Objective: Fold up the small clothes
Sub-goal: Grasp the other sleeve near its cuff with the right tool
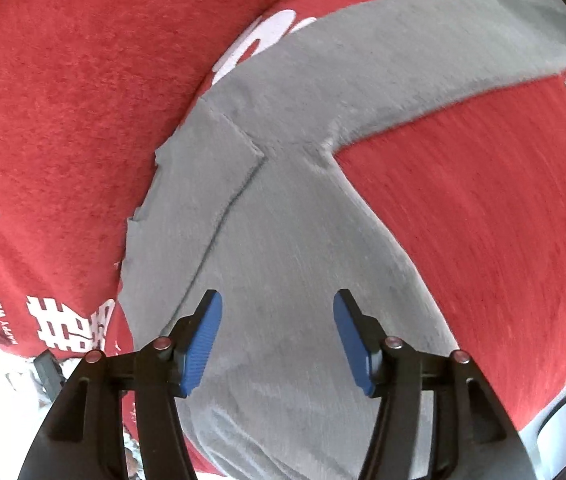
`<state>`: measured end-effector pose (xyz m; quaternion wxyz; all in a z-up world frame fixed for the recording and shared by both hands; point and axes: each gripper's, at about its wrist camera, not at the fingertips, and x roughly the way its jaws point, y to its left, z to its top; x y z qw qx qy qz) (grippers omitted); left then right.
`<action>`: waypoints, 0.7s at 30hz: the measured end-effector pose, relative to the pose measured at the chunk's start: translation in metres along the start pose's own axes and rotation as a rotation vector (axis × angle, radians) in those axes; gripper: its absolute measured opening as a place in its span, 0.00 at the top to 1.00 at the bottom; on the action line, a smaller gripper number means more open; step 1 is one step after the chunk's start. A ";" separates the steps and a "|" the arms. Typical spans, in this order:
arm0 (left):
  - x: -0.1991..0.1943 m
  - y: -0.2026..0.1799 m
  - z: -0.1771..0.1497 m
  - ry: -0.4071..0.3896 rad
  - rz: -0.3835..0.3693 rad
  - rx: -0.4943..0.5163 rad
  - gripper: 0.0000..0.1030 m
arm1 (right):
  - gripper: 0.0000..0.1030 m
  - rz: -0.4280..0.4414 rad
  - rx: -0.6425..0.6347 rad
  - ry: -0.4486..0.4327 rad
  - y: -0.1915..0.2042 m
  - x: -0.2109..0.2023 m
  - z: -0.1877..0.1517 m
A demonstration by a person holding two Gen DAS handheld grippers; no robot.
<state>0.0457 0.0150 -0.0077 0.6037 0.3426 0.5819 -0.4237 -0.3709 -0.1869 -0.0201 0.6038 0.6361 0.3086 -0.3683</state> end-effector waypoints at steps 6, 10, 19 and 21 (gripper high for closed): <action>0.004 -0.024 -0.009 0.024 -0.046 0.052 0.64 | 0.40 0.014 0.030 -0.004 -0.006 -0.003 -0.010; -0.003 -0.031 -0.010 -0.025 -0.036 0.060 0.00 | 0.40 0.019 0.043 -0.004 -0.009 -0.004 -0.016; -0.006 -0.042 -0.004 -0.008 0.000 0.077 0.00 | 0.25 0.043 0.077 -0.015 -0.015 -0.008 -0.025; -0.001 -0.048 0.000 -0.002 0.008 0.088 0.00 | 0.25 0.047 0.082 -0.025 -0.018 -0.011 -0.026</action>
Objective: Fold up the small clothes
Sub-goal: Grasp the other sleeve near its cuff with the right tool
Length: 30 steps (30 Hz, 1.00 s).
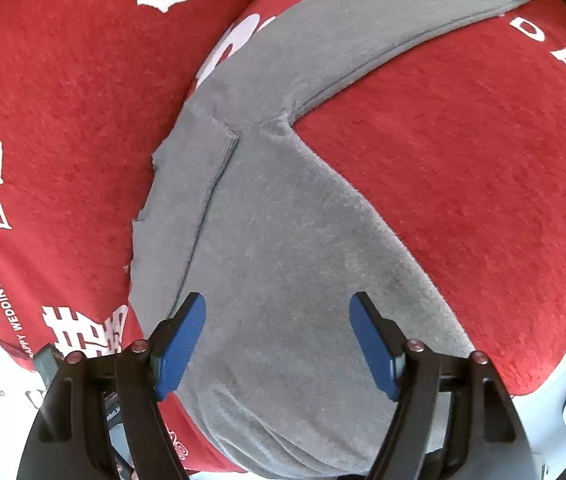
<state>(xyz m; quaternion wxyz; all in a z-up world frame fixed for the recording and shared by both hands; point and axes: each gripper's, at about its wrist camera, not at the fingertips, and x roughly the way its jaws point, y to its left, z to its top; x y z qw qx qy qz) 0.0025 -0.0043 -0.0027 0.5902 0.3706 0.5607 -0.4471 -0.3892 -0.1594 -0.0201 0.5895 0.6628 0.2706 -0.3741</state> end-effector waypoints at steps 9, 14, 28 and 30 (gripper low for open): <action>0.017 -0.018 0.010 0.066 0.012 -0.004 0.00 | 0.25 0.001 0.056 -0.016 -0.024 -0.011 0.028; 0.018 -0.035 0.024 0.064 0.001 -0.034 0.00 | 0.25 0.005 0.083 -0.022 -0.037 -0.016 0.066; 0.046 -0.121 0.066 0.075 -0.028 -0.031 0.00 | 0.25 0.053 0.334 -0.168 -0.128 -0.054 0.160; 0.050 -0.131 0.070 0.076 -0.034 -0.026 0.00 | 0.25 0.071 0.378 -0.177 -0.142 -0.056 0.167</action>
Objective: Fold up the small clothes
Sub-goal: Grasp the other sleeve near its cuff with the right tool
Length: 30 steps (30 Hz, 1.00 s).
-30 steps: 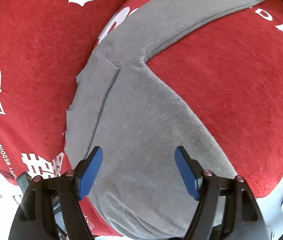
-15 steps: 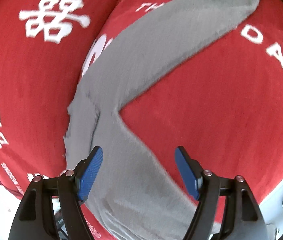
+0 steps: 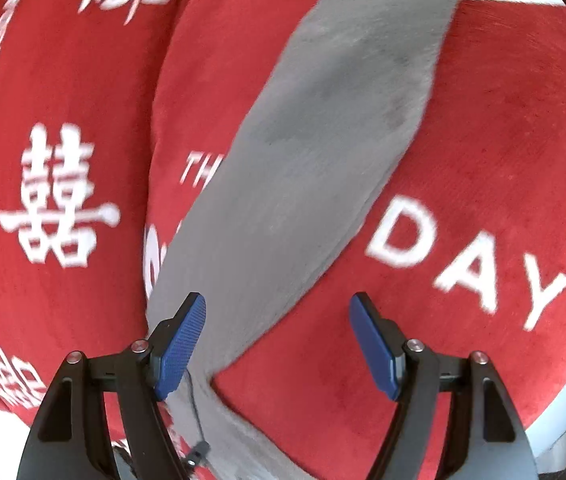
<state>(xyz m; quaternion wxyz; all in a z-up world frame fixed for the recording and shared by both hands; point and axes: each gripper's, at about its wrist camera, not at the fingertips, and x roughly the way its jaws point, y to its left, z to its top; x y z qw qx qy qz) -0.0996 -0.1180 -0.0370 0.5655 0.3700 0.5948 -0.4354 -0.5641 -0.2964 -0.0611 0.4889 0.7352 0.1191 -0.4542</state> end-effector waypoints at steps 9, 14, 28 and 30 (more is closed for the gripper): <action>0.007 -0.024 0.018 -0.013 -0.001 0.012 0.00 | 0.25 0.032 0.125 -0.115 -0.021 -0.002 0.049; 0.010 -0.029 0.026 -0.018 -0.004 0.002 0.00 | 0.25 0.133 0.204 -0.117 -0.025 0.004 0.065; -0.005 0.034 0.036 -0.107 0.009 -0.106 0.00 | 0.93 0.484 -0.147 0.127 0.112 0.039 0.024; -0.011 0.056 0.039 -0.137 0.032 -0.136 0.00 | 0.93 0.496 -0.287 0.188 0.155 0.048 -0.004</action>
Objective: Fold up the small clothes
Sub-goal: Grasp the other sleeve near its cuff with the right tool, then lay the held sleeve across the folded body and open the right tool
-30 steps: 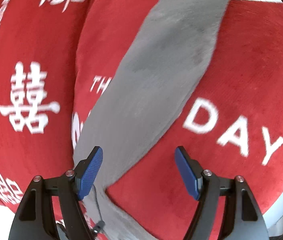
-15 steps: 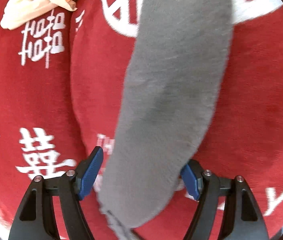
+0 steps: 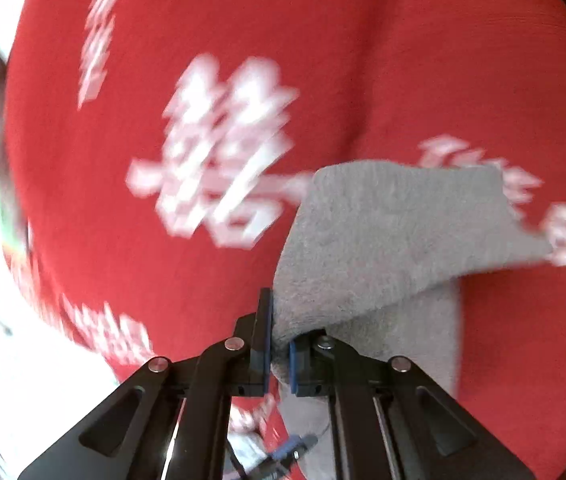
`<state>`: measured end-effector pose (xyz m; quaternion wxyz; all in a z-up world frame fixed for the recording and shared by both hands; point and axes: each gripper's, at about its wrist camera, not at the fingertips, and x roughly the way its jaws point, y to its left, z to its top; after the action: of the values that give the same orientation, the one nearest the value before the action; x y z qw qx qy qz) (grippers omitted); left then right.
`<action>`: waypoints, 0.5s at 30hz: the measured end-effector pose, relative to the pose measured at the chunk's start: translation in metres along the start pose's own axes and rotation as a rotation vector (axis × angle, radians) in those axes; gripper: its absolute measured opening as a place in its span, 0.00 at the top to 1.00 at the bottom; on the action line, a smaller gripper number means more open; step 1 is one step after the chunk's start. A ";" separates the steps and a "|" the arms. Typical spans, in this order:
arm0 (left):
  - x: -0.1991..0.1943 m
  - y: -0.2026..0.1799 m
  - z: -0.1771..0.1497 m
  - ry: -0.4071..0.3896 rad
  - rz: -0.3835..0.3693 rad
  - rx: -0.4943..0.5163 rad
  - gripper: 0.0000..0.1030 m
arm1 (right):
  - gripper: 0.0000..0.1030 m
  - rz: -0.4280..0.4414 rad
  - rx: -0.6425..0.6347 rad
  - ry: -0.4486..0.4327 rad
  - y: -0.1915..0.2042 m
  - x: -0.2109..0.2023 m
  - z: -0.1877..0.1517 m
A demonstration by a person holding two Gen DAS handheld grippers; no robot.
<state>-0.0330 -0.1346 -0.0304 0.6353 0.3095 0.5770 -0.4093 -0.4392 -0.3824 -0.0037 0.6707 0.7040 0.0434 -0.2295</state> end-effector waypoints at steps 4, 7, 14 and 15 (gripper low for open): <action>-0.004 0.039 0.003 -0.037 0.029 -0.090 0.00 | 0.93 -0.021 -0.217 0.195 0.062 0.080 -0.039; -0.001 0.073 0.004 -0.047 0.058 -0.144 0.00 | 0.93 -0.083 -0.343 0.363 0.083 0.148 -0.087; 0.005 0.140 -0.013 -0.038 0.073 -0.253 0.00 | 0.88 -0.375 -0.378 0.590 0.048 0.250 -0.166; 0.006 0.144 -0.014 -0.038 0.070 -0.258 0.00 | 0.80 -0.398 -0.349 0.585 0.043 0.250 -0.168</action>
<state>0.0870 -0.0553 -0.0497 0.6947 0.2376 0.6014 -0.3152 -0.1564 -0.2864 -0.0604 0.6819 0.5929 0.4070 -0.1338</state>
